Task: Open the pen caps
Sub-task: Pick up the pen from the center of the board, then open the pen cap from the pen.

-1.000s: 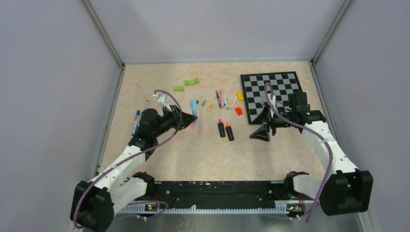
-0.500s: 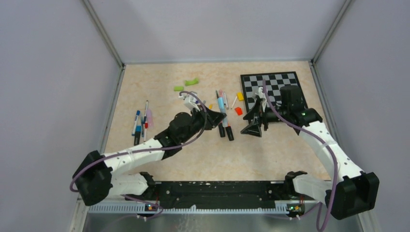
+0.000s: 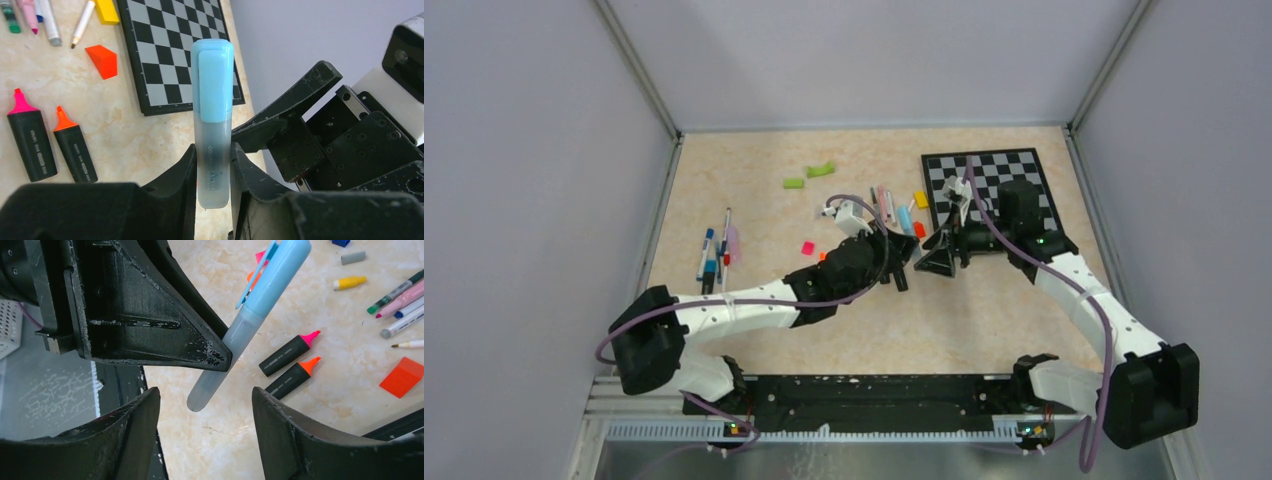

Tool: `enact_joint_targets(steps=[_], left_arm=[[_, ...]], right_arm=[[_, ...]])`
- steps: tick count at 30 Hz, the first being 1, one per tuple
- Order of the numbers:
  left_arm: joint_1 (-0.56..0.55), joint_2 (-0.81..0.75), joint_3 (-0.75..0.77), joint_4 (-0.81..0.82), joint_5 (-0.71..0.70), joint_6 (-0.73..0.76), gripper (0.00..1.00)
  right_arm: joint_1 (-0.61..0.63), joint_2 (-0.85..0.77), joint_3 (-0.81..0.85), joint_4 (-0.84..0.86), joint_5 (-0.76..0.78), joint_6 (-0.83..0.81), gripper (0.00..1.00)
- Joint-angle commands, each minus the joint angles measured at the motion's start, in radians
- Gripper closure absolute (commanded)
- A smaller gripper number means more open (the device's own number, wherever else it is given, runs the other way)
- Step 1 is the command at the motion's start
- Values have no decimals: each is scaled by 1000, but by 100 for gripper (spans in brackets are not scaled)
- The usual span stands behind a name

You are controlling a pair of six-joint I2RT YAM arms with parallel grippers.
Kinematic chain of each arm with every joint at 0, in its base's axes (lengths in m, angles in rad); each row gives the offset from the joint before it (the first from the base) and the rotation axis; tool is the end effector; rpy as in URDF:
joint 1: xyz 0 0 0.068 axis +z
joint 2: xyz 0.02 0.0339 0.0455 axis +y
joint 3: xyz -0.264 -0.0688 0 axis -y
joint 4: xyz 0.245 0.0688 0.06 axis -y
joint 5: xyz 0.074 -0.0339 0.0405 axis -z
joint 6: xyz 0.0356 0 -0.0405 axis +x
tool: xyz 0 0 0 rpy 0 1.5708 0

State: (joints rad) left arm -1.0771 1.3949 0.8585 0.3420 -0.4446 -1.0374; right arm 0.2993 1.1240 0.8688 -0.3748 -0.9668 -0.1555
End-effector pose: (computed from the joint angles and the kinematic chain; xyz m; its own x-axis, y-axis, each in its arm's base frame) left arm 0.1647 -0.2738 0.2793 -0.5589 -0.6019 -0.5704 0.2237 0.5530 -0.8026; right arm 0.2152 0.0971 0.2923 -0.4318 -0.2253 -0.8734 -0.8805 0.3155 0.3539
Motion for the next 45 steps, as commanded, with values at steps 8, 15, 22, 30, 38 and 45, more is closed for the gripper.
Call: enact_joint_targets(steps=[8,15,22,30,38,45], left_arm=[[-34,21,73,-57,-100,-114,100],[-39,26,81,-55,-85,-110,100],[-38,-45,81,-58,-111,107,58],[-23,-341,-170,186,85,584,1],[200,-484,-295,219,610,479,1],[250,-308,-315,551,939,375,1]], right_arm=[[36,34,-66,226,25,212,51],[39,66,-64,252,48,235,80],[35,36,-93,263,18,211,100],[-30,-41,-208,339,-199,171,100],[-64,-55,-282,405,-448,131,100],[-71,-51,-340,494,-547,211,100]])
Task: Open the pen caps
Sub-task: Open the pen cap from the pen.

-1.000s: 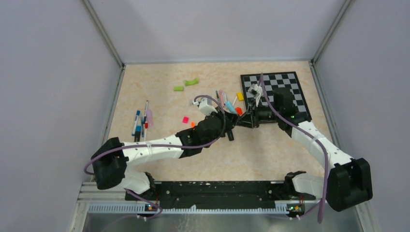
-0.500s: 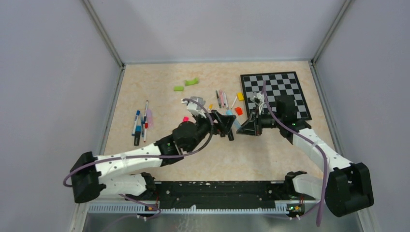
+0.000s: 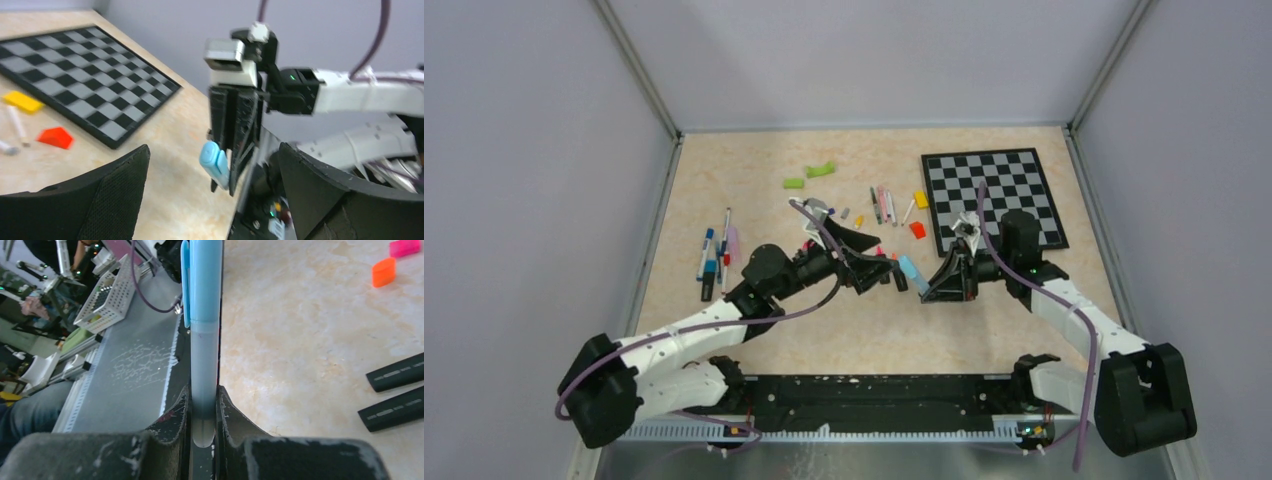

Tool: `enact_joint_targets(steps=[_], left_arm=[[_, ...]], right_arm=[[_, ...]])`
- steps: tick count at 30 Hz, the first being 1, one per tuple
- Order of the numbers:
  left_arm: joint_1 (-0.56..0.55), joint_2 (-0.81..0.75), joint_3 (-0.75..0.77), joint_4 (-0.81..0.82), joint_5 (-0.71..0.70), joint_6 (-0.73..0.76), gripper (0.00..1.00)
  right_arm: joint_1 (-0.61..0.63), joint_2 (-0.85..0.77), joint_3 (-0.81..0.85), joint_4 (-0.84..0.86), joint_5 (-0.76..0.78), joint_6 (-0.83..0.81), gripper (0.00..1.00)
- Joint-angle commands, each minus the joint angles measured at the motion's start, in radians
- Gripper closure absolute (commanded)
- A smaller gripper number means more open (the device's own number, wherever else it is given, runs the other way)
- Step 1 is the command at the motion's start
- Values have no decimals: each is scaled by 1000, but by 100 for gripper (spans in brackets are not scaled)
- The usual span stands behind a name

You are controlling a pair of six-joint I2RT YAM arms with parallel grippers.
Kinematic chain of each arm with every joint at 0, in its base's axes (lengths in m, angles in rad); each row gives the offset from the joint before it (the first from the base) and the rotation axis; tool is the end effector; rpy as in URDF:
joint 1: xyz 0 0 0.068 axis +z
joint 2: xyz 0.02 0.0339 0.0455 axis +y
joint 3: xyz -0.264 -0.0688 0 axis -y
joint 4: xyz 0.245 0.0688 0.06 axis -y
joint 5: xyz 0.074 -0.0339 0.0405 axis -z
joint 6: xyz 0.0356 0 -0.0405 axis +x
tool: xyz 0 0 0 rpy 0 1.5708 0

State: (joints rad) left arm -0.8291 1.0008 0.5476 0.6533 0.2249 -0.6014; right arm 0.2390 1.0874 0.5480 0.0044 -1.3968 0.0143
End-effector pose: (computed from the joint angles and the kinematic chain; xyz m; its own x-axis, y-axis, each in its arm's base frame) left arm 0.1499 -0.1754 0.3040 -0.3795 -0.4023 -0.8332 0.7904 0.3272 -0.5180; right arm 0.1931 0.0831 0.2320 -0.5077 -0.1211 -0.8530 -0.8570 -0.0306 0.5144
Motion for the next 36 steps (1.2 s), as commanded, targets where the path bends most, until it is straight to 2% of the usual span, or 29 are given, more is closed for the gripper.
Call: enact_joint_targets(steps=[1,4,8,11,13,17,31,34,36], left_arm=[[2,118,-3,278,286,-77,1],[1,200,10,383,341,-88,3],[2,281,23,439,357,-131,7],[2,328,18,500,368,-173,17],[2,357,18,541,378,-201,28],[1,392,18,594,384,-237,34],[-15,418,59,515,382,-211,58],[-16,420,63,512,381,-213,69],[-16,419,67,505,382,-213,84]], right_arm=[[-12,-9,-23,133,-124,56,100],[-12,5,-25,141,-137,64,100],[-12,19,-24,147,-146,69,100],[-12,26,-25,150,-146,75,100],[-12,30,-25,152,-142,76,100],[-11,38,-28,156,-134,83,100],[-12,48,-33,175,-97,119,100],[-11,47,-35,175,-93,121,100],[-11,49,-36,176,-93,121,100]])
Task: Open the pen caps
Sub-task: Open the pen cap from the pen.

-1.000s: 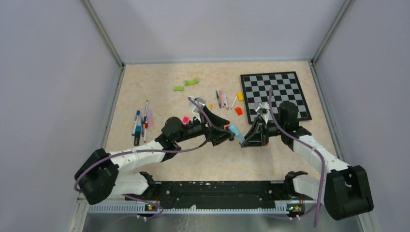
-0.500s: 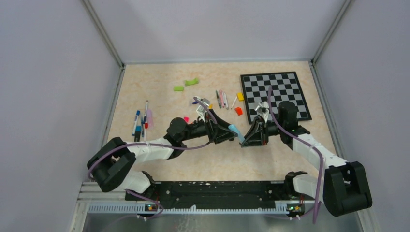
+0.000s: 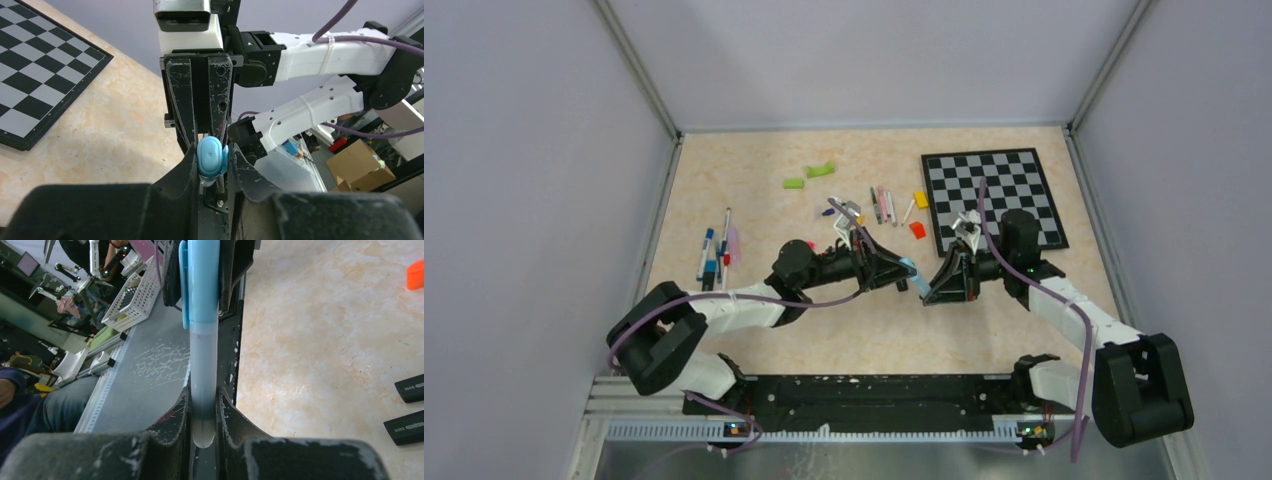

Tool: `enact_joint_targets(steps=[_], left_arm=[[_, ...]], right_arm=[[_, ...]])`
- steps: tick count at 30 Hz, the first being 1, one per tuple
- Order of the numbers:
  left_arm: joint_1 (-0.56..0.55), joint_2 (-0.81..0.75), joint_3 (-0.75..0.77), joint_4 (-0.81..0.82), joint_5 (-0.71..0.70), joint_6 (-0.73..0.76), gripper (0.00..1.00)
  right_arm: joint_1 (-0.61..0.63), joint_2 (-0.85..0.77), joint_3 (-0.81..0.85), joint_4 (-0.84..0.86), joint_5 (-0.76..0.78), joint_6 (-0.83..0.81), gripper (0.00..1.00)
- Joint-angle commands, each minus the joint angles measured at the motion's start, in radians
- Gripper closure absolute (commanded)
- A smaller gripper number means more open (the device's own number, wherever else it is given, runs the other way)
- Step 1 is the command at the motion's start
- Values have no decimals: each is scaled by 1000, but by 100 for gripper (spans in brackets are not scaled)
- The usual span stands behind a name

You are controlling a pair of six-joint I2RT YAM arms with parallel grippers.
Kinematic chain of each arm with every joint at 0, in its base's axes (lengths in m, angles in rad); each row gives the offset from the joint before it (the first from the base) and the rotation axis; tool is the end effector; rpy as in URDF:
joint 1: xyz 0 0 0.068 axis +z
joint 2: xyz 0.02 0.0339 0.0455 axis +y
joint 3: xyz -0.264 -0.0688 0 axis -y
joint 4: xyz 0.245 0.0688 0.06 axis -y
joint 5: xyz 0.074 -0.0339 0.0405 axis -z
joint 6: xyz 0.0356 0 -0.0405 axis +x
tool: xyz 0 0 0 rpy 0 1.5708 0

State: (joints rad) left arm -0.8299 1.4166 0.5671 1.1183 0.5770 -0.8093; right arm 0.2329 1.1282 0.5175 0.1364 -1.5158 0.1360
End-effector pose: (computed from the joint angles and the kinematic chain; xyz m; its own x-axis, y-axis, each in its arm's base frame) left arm 0.1790 -0.2244 0.2576 -0.5809 -0.2638 -0.7701 0.8014 -0.0193 -0.5978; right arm 0.1958 0.0830 0.2260 -0.5592 -0.1250 -0.8196 -0.8086 -0.1358 0.5724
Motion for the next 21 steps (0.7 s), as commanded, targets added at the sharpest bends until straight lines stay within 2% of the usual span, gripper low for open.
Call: enact_joint_targets(steps=[1,3,5,9,14,19,21], left_arm=[[-14,0,48,36,25,-4,91],[-11,-9,50,29,0,4,100],[14,-25,71,9,-3,22,100],[148,-82,155,-68,21,58,100],[281,-150,254,-175,-62,144,100],[354,-124,282,-72,-60,63,100],[366,-122,295,-95,-54,49,100]], right_arm=[[-5,7,-6,43,27,1,100],[-5,6,-8,43,28,1,100],[-4,8,-9,43,28,2,100],[-3,9,-15,46,29,7,100],[13,2,-29,78,45,50,100],[17,4,-22,79,67,52,100],[7,-7,-9,8,121,-5,100]])
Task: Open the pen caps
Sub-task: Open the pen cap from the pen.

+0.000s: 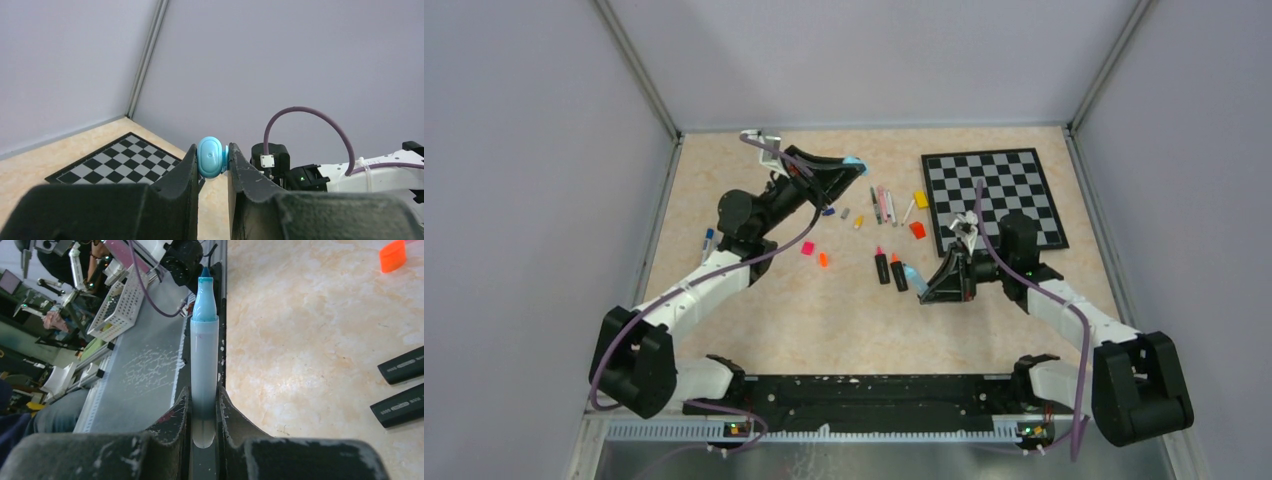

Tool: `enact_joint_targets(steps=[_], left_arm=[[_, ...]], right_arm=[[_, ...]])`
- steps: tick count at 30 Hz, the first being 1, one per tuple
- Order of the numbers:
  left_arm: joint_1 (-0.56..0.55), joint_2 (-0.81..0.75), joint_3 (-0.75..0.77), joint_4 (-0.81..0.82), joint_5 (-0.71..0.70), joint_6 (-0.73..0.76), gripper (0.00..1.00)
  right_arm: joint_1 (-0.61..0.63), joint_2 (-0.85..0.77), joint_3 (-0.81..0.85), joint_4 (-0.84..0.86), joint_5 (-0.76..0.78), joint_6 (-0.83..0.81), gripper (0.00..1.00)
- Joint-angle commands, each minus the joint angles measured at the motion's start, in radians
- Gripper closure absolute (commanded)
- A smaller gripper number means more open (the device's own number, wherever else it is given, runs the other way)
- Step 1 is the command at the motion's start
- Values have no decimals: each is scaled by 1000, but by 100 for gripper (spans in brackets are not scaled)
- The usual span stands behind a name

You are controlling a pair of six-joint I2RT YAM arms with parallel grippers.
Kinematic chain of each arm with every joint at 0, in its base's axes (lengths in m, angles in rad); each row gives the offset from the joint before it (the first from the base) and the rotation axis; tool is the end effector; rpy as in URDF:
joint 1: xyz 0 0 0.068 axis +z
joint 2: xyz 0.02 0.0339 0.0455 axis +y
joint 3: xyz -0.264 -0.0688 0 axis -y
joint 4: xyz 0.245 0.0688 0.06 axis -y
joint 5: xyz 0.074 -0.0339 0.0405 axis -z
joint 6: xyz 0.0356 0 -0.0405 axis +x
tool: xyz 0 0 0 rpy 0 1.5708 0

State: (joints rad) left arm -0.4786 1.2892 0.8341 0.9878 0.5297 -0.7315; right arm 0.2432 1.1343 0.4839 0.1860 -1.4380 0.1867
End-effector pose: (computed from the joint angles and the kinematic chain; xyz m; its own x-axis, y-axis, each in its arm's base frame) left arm 0.2432 -0.1464 0.3665 -0.1881 -0.5518 -0.8125 0.8844 0.2646 -0.3845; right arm 0.1954 0.0848 0.2169 -0.5927 -0.1217 -0.7961 -0.7958 -0.0634 0.6022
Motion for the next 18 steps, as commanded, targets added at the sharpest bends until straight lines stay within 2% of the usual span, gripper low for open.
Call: enact_joint_targets(steps=[1,4,8,13,18], left_arm=[[18,-1,33,-16,-9,-27,100],[21,-35,26,-189,-17,11,100],[22,-107,-32,-462,-67,81,100],[18,-171,-154,-677,-126,89,100],[3,-172,-200,-812,-194,116,100]], right_arm=[[-14,-21,39,-109,86,-113,100],[-45,-45,75,-275,325,-279,100],[-56,-56,59,-290,557,-309,100],[-55,12,59,-220,639,-203,100],[-55,162,103,-162,612,-96,100]])
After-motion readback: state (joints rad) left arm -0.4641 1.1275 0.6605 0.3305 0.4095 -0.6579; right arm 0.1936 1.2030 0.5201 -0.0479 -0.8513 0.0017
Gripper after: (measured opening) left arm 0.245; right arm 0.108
